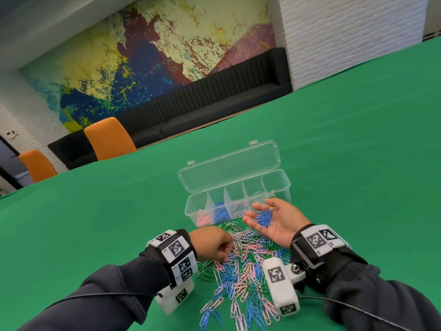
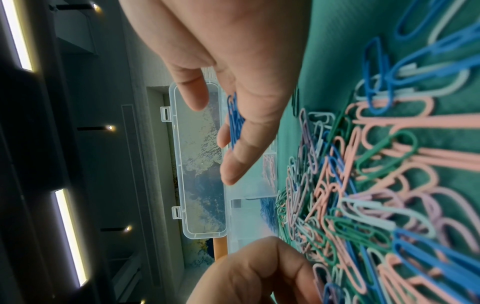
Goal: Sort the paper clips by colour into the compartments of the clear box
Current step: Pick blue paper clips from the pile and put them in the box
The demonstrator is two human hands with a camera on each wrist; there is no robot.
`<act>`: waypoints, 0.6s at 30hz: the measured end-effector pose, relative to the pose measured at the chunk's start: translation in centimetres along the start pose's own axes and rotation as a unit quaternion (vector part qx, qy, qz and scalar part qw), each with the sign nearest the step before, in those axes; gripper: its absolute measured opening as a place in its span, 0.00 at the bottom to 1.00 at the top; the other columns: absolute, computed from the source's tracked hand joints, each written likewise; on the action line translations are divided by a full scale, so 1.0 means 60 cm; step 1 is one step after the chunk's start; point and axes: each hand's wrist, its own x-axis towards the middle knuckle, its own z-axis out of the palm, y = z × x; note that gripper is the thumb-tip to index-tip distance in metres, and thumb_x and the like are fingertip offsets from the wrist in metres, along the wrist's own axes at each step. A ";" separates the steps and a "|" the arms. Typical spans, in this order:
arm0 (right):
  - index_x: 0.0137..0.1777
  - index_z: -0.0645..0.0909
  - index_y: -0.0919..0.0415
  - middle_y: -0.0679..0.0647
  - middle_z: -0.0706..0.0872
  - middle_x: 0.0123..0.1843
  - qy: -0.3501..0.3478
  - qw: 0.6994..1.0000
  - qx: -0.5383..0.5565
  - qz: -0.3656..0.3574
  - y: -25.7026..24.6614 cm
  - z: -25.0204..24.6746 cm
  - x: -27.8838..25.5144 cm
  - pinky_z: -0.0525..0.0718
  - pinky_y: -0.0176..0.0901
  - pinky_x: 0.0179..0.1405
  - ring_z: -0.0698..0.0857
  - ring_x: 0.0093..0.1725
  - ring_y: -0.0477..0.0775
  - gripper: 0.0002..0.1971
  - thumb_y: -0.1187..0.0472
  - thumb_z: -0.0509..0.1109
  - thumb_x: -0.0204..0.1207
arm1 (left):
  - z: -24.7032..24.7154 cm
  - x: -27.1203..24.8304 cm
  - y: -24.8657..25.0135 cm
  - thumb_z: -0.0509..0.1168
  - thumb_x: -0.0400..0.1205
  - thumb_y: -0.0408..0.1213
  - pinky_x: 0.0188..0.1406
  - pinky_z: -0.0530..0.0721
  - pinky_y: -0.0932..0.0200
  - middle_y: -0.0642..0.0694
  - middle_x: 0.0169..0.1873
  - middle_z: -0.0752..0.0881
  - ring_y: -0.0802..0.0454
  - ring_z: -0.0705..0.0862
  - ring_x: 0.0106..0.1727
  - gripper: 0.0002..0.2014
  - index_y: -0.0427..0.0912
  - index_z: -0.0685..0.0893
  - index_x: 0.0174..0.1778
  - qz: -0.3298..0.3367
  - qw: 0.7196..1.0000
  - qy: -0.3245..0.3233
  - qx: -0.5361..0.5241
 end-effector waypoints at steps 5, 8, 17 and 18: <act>0.42 0.74 0.71 0.67 0.77 0.40 -0.007 1.000 0.017 0.004 0.001 0.001 0.000 0.87 0.47 0.23 0.79 0.42 0.65 0.18 0.58 0.51 0.85 | -0.006 0.001 -0.001 0.69 0.79 0.38 0.41 0.76 0.63 0.55 0.34 0.82 0.57 0.77 0.36 0.04 0.42 0.82 0.43 0.002 0.999 0.010 -0.030; 0.42 0.74 0.71 0.67 0.77 0.40 -0.005 1.000 0.015 0.002 0.002 0.000 0.003 0.88 0.48 0.23 0.79 0.43 0.64 0.18 0.58 0.51 0.85 | -0.016 -0.002 -0.002 0.69 0.79 0.38 0.36 0.72 0.69 0.55 0.35 0.81 0.60 0.76 0.35 0.05 0.41 0.83 0.44 0.001 0.999 0.035 -0.039; 0.45 0.75 0.71 0.68 0.78 0.41 -0.002 1.000 0.004 0.000 0.002 -0.004 0.007 0.88 0.48 0.24 0.80 0.44 0.65 0.17 0.58 0.52 0.85 | -0.036 -0.007 -0.005 0.67 0.81 0.36 0.31 0.74 0.73 0.59 0.29 0.78 0.63 0.76 0.27 0.06 0.47 0.77 0.41 -0.010 0.992 0.081 -0.091; 0.45 0.75 0.71 0.68 0.78 0.42 -0.002 1.000 0.004 0.001 0.002 -0.004 0.007 0.88 0.48 0.24 0.80 0.44 0.65 0.17 0.58 0.52 0.85 | -0.035 -0.007 -0.005 0.67 0.80 0.35 0.31 0.73 0.75 0.59 0.29 0.78 0.63 0.76 0.28 0.06 0.47 0.77 0.40 -0.010 0.992 0.086 -0.091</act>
